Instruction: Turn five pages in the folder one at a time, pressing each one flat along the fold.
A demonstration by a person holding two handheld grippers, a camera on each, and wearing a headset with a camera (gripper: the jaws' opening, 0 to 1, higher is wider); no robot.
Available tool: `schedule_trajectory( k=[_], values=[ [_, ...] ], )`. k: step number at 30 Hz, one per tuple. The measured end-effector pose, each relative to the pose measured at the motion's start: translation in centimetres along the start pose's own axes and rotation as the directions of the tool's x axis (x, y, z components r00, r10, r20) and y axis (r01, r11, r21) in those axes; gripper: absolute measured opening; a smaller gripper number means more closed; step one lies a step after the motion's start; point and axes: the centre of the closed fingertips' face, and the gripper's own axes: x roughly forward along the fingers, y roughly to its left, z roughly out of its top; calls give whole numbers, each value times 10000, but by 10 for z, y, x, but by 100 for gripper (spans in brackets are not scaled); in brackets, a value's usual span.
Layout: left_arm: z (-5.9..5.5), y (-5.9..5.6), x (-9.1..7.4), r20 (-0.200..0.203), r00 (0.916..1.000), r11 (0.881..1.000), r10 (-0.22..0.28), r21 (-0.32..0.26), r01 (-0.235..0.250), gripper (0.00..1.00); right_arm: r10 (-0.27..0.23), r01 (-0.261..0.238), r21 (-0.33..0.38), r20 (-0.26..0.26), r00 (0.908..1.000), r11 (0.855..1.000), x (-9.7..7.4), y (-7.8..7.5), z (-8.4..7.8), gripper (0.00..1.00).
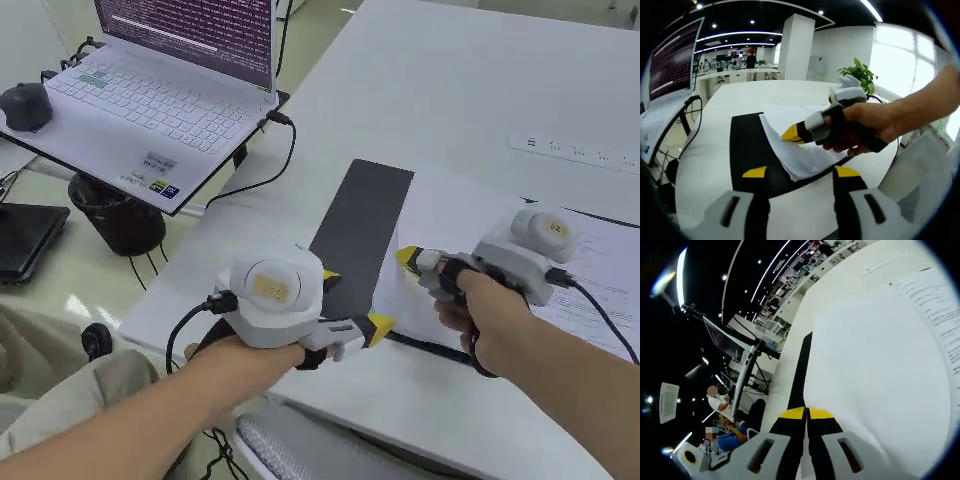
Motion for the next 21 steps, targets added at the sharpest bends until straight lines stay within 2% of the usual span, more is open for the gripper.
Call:
schedule_trajectory(
  k=[4,6,8,12,17,19,21],
  values=[
    [0,0,4,-88,9999,10000,-70,-6,70,50,53,-52,-49,76,10000,10000,1,-3,-1,1],
    [1,-2,7,-169,9997,9999,-154,25,155,50,279,-280,136,71,9996,9995,0,0,-3,2],
    [1,-5,11,-243,9992,9995,-304,101,306,49,482,-479,151,-187,9987,9987,-1,3,-9,0],
    [-1,-16,25,-526,9963,9970,-679,346,697,49,670,-668,174,-142,9977,9976,-8,4,-13,0],
    [-1,-28,48,-718,9926,9933,-984,532,1023,48,676,-681,106,408,9969,9976,-29,-3,-6,0],
    [-3,-28,57,-808,9924,9938,-930,529,975,46,752,-761,124,662,9950,9970,-39,-6,0,0],
    [-5,-26,67,-841,9934,9958,-780,404,816,45,599,-588,-144,975,9934,9982,-47,-13,6,0]
  ],
)
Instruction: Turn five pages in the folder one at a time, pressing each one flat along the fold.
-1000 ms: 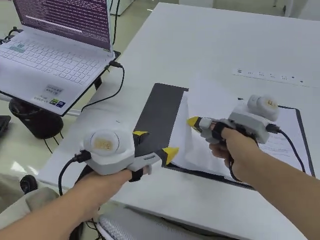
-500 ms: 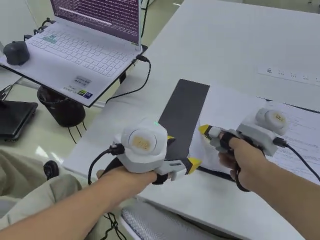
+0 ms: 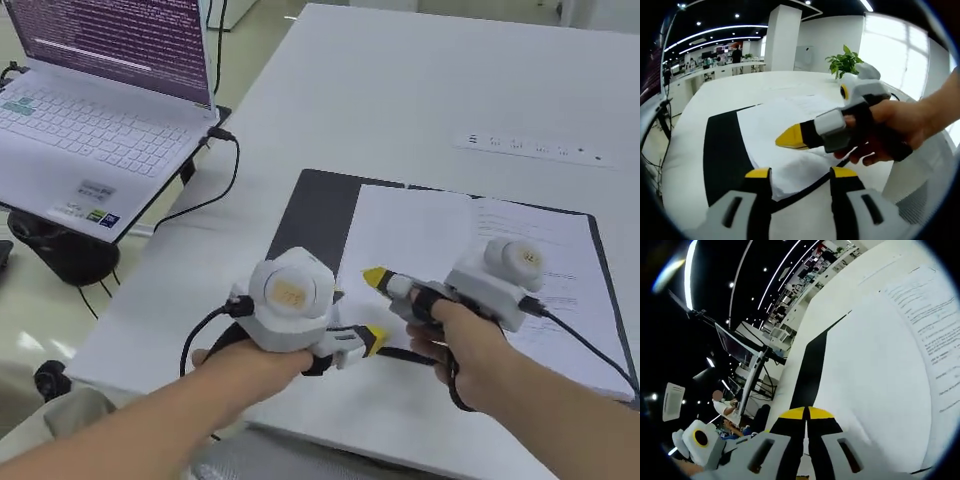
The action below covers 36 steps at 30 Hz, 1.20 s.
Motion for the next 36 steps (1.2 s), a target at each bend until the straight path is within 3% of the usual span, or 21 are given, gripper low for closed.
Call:
schedule_trajectory(
  k=[6,11,12,13,14,17,19,25,28,31,36],
  values=[
    [-16,15,25,-526,9933,9945,1034,-122,-1041,41,-317,358,-347,1142,9930,9988,-30,-26,29,0],
    [-32,23,28,-900,9779,9819,1887,46,-1891,33,-767,835,-399,1481,9860,9957,-48,-54,42,0],
    [-28,21,28,-456,9793,9793,1972,557,-1946,33,-867,936,-393,1520,9846,9948,-53,-59,45,0],
    [-33,19,26,-652,9765,9786,2052,294,-2037,33,-892,964,-399,1538,9841,9945,-54,-60,46,0],
    [-30,19,26,-304,9769,9774,2114,128,-2111,34,-980,1060,-422,1597,9823,9935,-56,-65,49,0],
    [-31,20,24,13,9751,9751,2216,84,-2216,34,-1139,1267,-624,1774,9775,9900,-60,-73,56,0],
    [-31,21,24,249,9754,9757,2190,42,-2191,34,-1128,1307,-840,1902,9752,9879,-60,-74,62,0],
    [-31,22,25,338,9749,9755,2202,-54,-2201,34,-981,1339,-1577,2160,9714,9784,-49,-76,85,0],
    [-31,23,25,411,9743,9751,2216,-147,-2212,34,-931,1320,-1819,2077,9737,9744,-40,-79,95,0],
    [-32,24,27,482,9740,9752,2212,-151,-2207,34,-934,1276,-1712,1951,9763,9769,-26,-91,105,0],
    [-33,26,28,570,9734,9751,2218,-164,-2212,34,-1226,1508,-1336,1985,9724,9795,-20,-101,113,0]
  ],
)
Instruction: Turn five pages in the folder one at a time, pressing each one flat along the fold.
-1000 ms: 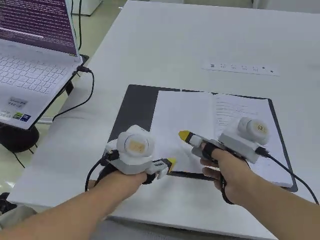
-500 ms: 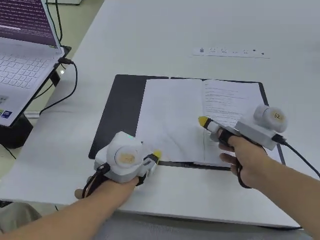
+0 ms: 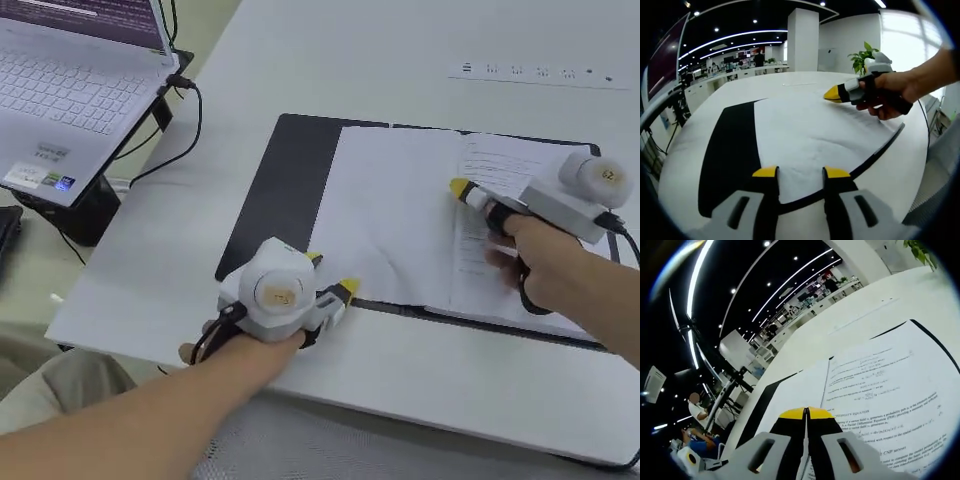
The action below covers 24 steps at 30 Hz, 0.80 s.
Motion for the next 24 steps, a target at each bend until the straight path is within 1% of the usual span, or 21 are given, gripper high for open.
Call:
schedule_trajectory(
  k=[2,3,4,7,11,12,14,16,19,23,24],
  values=[
    [0,0,0,29,10000,10000,-4,16,4,34,-96,97,81,-90,9999,9999,3,-5,-1,0],
    [0,0,0,38,10000,10000,-1,11,1,34,-65,65,129,-51,10000,9999,3,-5,-1,0],
    [0,0,0,49,10000,10000,1,0,-1,34,65,-66,256,47,10000,9997,5,-3,2,0],
    [1,0,0,83,10000,10000,4,-16,-4,34,97,-101,345,126,9999,9994,11,-3,7,0],
    [1,0,0,105,9999,10000,7,-10,-7,33,-10,-12,616,347,9994,9981,20,-10,16,0],
    [1,0,0,102,9999,10000,7,-11,-7,33,-51,25,686,381,9993,9976,23,-12,18,0],
    [1,0,0,110,9999,10000,10,-20,-10,33,-114,71,883,476,9988,9961,34,-21,26,0],
    [1,-1,0,116,9999,10000,10,-15,-9,33,-185,130,1003,544,9983,9949,40,-26,30,0],
    [2,-1,0,123,9999,10000,9,-9,-9,33,-406,312,1292,706,9967,9911,51,-34,39,0],
    [2,-1,0,139,9999,10000,7,-5,-7,33,-537,420,1445,780,9955,9886,64,-41,48,0],
    [1,-1,1,149,9999,10000,6,-4,-6,33,-609,490,1386,828,9947,9891,66,-42,49,0]
  ],
)
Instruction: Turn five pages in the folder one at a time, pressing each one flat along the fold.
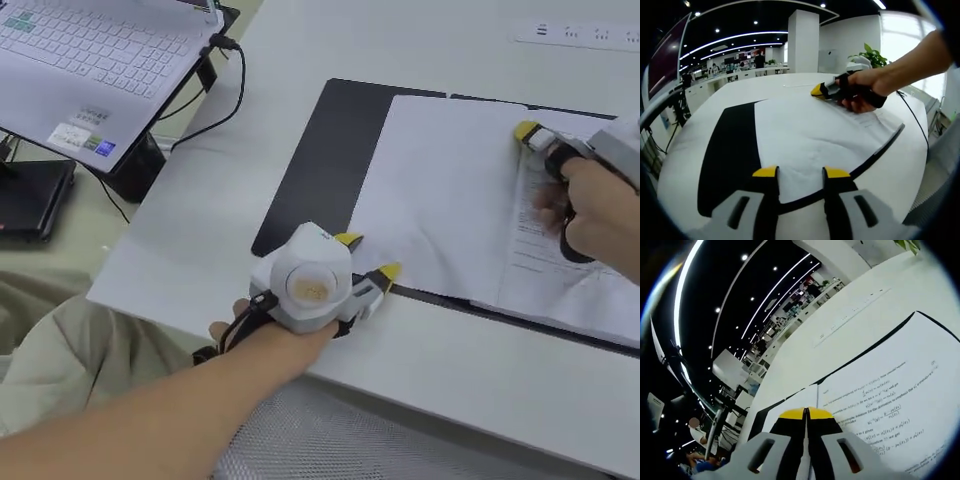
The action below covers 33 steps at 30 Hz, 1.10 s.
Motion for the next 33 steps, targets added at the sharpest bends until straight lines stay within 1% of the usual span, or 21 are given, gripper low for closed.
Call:
schedule_trajectory(
  k=[3,6,9,12,14,16,17,20,25,33],
  values=[
    [0,0,0,18,10000,10000,-2,-4,2,33,-1,0,34,66,10000,10000,9,-2,5,0],
    [0,0,-1,7,10000,10000,-2,-10,2,33,-86,88,-161,92,9999,9998,17,-4,10,0],
    [0,0,-1,11,10000,10000,-8,-19,8,33,-174,177,-237,121,9998,9996,22,-5,13,0],
    [0,-1,-1,15,10000,10000,-4,-38,4,33,-230,228,-448,-36,9997,9987,28,-5,15,0],
    [0,-1,-1,24,10000,10000,-4,-41,4,33,-209,198,-518,-205,9996,9985,28,-6,13,0],
    [0,-1,-1,29,10000,10000,-5,-45,5,33,-76,65,-564,-200,9998,9984,26,-4,12,0],
    [0,-1,-1,29,10000,10000,-2,-56,2,33,-21,1,-669,-307,9995,9978,23,-4,10,0],
    [0,-1,-1,30,10000,10000,-1,-57,2,33,173,-208,-880,-396,9991,9959,14,-1,3,0],
    [0,-1,-1,46,10000,10000,7,-71,-7,33,395,-425,-703,-441,9982,9966,0,2,-7,0],
    [0,-2,-2,65,10000,10000,12,-81,-11,33,813,-852,-549,-704,9942,9949,-25,11,-27,0]
  ],
)
